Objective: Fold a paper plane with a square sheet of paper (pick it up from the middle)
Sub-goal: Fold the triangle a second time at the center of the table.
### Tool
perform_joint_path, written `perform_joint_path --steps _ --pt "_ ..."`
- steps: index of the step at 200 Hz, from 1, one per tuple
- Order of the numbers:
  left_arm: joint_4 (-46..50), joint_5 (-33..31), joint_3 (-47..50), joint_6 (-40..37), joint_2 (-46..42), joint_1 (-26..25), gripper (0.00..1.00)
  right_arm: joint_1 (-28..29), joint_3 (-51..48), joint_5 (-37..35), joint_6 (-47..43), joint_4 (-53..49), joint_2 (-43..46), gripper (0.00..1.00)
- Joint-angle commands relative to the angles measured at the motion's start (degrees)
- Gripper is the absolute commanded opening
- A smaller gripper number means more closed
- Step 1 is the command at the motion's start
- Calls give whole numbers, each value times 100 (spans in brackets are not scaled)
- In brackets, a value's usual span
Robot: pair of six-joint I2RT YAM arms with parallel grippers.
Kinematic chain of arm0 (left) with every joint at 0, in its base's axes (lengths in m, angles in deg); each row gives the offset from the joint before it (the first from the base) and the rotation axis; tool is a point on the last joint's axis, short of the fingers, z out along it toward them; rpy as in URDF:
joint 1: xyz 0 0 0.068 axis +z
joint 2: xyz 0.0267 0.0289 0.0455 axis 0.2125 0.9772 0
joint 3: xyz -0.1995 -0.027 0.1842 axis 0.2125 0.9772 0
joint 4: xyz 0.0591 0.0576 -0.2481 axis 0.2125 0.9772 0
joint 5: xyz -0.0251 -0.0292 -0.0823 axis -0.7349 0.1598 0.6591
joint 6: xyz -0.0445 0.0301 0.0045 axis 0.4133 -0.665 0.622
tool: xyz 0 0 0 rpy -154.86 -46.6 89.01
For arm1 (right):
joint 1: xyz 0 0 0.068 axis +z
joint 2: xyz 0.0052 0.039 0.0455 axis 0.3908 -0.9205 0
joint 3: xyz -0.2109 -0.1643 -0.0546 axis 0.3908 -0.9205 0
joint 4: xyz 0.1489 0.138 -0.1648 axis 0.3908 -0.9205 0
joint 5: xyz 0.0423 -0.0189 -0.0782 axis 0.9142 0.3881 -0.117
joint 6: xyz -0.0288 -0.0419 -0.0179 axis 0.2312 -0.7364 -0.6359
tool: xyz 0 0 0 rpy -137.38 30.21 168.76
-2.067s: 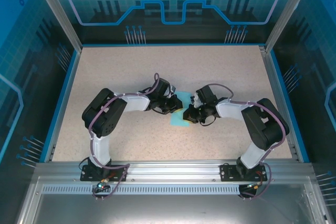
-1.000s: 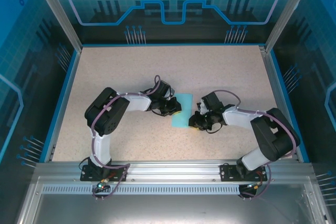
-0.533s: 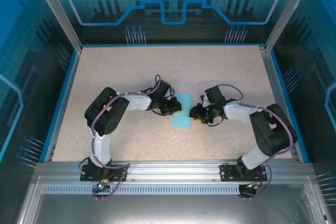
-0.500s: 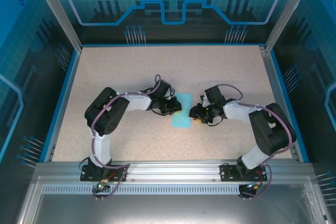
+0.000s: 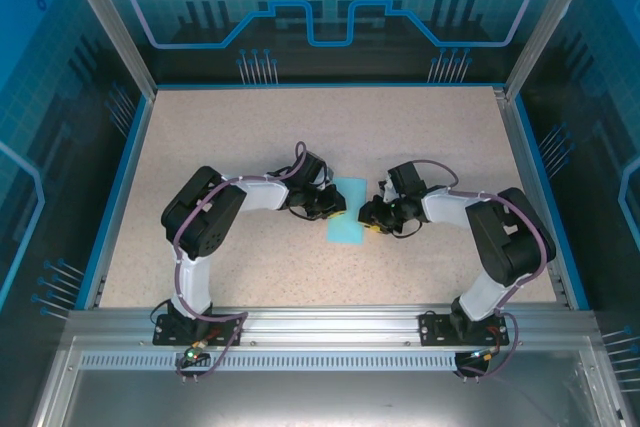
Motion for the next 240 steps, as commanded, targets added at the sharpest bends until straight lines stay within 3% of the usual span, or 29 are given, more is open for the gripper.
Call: perform_joint_path --steps 1,24,154,240 --pt "192 -69 -143 -172 15 28 14 -2 118 177 60 302 -216 28" --pt "226 -88 -148 -195 15 28 14 17 120 196 84 341 -192 24" --pt "245 -120 -165 -169 -72 27 15 17 -50 376 1 677 -89 25" --pt "42 -310 92 36 -599 66 22 -95 -310 546 -218 1066 -110 19"
